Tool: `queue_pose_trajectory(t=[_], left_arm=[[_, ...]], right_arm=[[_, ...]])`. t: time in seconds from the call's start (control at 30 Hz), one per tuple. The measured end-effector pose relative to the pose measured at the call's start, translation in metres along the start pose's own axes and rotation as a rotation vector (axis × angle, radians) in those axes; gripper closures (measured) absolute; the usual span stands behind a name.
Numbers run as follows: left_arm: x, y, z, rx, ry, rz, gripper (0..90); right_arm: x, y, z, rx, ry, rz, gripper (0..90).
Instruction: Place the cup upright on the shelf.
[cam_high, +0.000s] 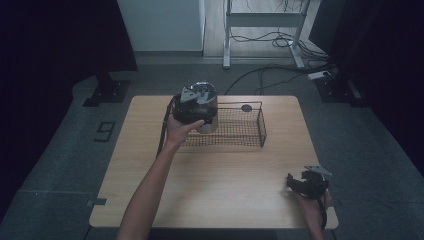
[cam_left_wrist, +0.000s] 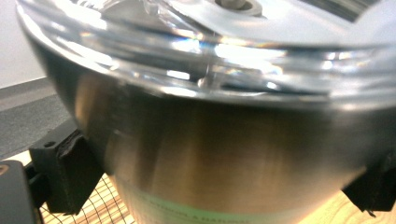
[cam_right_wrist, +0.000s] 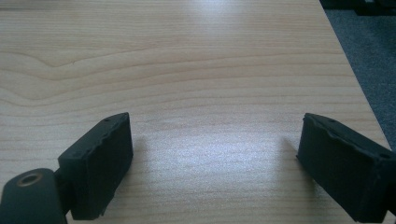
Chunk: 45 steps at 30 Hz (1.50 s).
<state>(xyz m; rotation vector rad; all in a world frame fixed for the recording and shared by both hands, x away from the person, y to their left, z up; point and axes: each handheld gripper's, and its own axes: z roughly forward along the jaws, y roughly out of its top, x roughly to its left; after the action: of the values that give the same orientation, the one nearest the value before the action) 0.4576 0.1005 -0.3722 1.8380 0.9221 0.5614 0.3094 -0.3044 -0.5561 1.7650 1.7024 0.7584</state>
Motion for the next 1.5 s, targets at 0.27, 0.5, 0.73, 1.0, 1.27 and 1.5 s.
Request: queue_pose_trajectory(t=[0.27, 0.5, 0.73, 1.0, 1.27, 1.5], left_arm=[[0.006, 0.003, 0.008, 0.003, -0.006, -0.019, 4.0], [0.012, 0.004, 0.016, 0.029, 0.012, -0.012, 4.0], [0.023, 0.004, 0.021, 0.026, 0.033, -0.028, 4.0], [0.031, -0.005, 0.037, 0.043, 0.061, -0.039, 4.0], [0.028, -0.016, 0.056, 0.075, 0.053, -0.055, 4.0], [0.028, -0.026, 0.065, 0.11, 0.055, -0.051, 4.0]], right_arm=[[0.0, 0.0, 0.0, -0.001, -0.002, 0.001, 10.1], [0.0, 0.0, 0.0, -0.002, -0.003, 0.002, 10.3], [0.0, 0.0, 0.0, -0.002, -0.005, 0.001, 10.6], [-0.001, -0.001, -0.001, -0.004, -0.004, 0.001, 11.3], [-0.001, -0.001, -0.001, -0.004, -0.004, 0.001, 11.6], [-0.001, -0.001, -0.001, -0.005, -0.005, 0.004, 11.9]])
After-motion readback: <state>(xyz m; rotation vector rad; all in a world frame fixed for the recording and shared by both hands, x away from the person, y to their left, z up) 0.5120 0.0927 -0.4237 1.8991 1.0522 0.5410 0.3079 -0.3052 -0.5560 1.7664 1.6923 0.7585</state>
